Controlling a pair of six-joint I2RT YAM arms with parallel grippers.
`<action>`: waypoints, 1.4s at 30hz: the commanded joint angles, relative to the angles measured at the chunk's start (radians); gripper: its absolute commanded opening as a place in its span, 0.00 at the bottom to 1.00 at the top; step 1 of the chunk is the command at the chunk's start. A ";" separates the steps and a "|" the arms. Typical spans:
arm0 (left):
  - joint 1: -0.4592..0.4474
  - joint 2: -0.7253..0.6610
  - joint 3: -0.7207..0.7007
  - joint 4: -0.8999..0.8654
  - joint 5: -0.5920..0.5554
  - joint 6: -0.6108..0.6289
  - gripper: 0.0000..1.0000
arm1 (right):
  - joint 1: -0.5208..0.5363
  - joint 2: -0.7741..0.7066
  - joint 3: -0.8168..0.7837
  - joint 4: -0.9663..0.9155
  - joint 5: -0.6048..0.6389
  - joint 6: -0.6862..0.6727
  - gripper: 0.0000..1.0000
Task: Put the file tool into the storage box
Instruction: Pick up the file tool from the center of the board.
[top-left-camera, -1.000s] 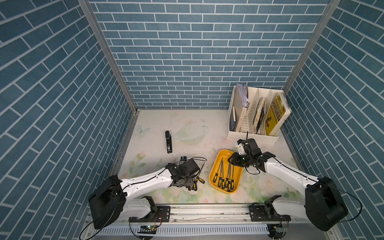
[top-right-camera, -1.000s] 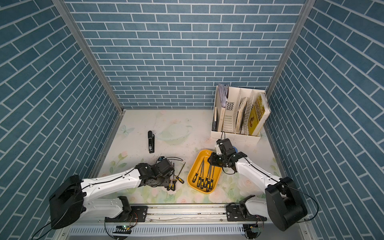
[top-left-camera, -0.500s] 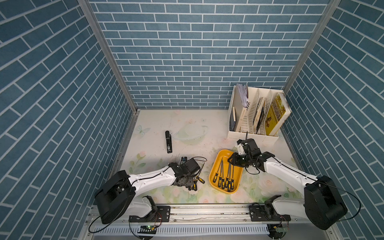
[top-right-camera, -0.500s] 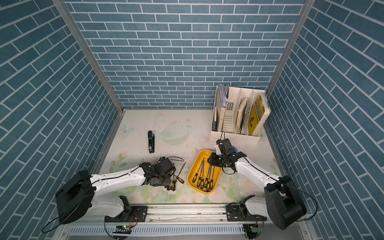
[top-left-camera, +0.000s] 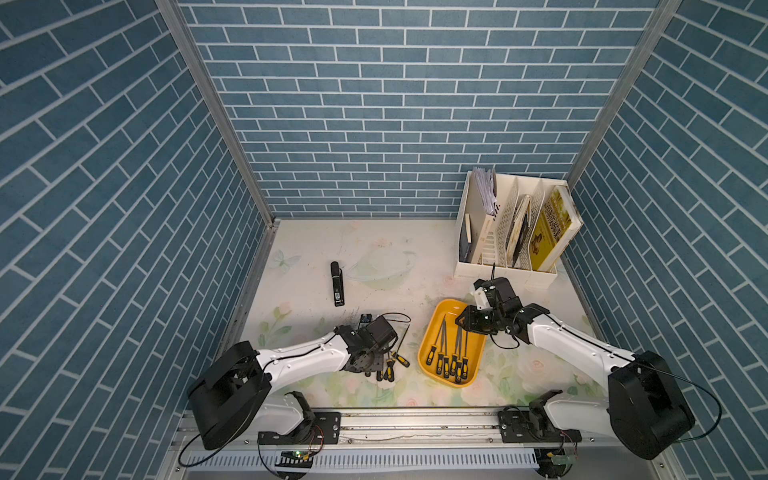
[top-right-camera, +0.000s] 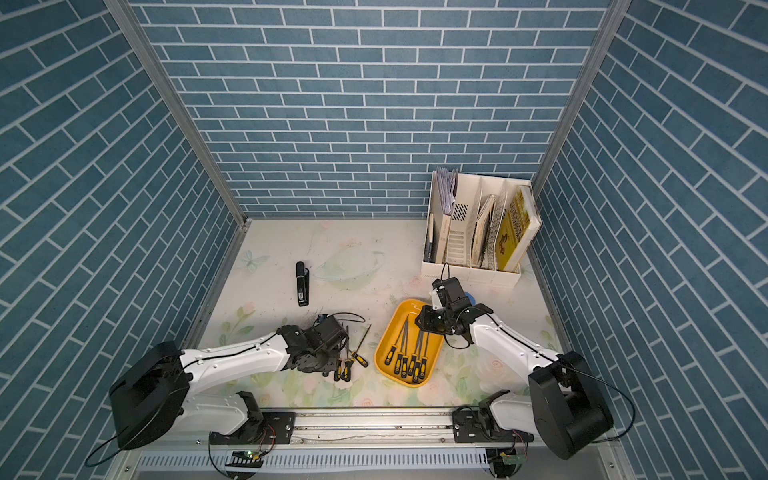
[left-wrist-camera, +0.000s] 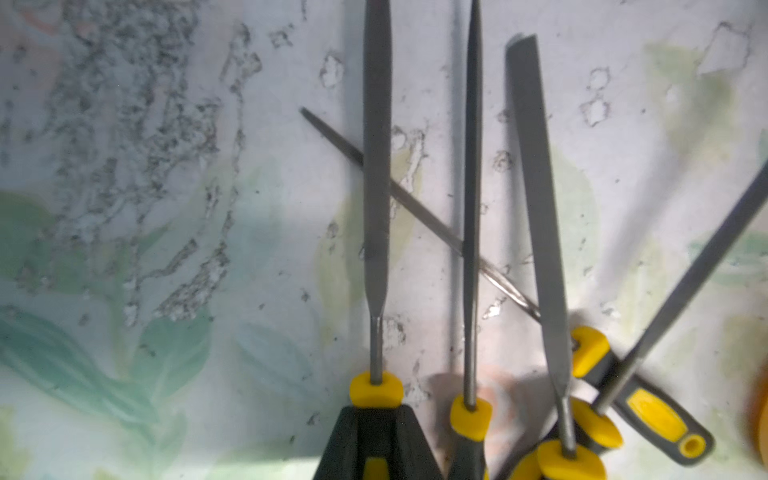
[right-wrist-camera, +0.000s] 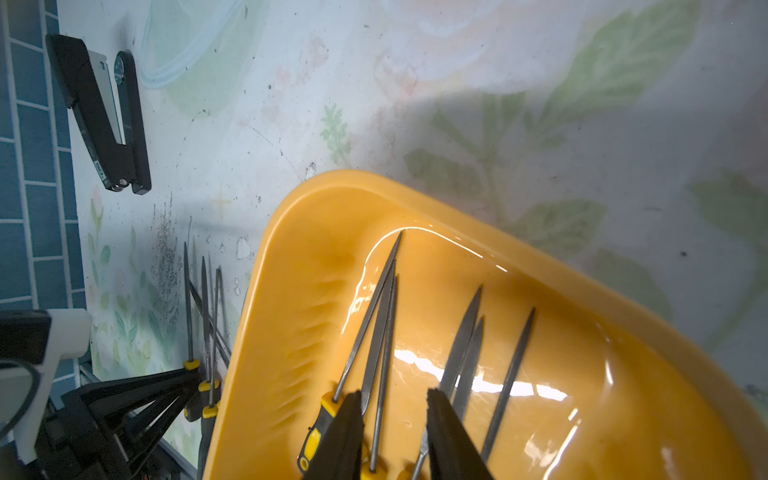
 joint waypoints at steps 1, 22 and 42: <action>0.007 -0.096 0.004 -0.078 0.010 0.024 0.11 | 0.009 0.002 0.002 0.014 -0.022 -0.020 0.30; -0.051 -0.254 0.083 0.074 0.289 0.105 0.10 | 0.226 0.122 0.095 0.478 -0.231 0.198 0.52; -0.074 -0.271 0.086 0.064 0.238 0.083 0.56 | 0.340 0.257 0.169 0.427 -0.183 0.237 0.00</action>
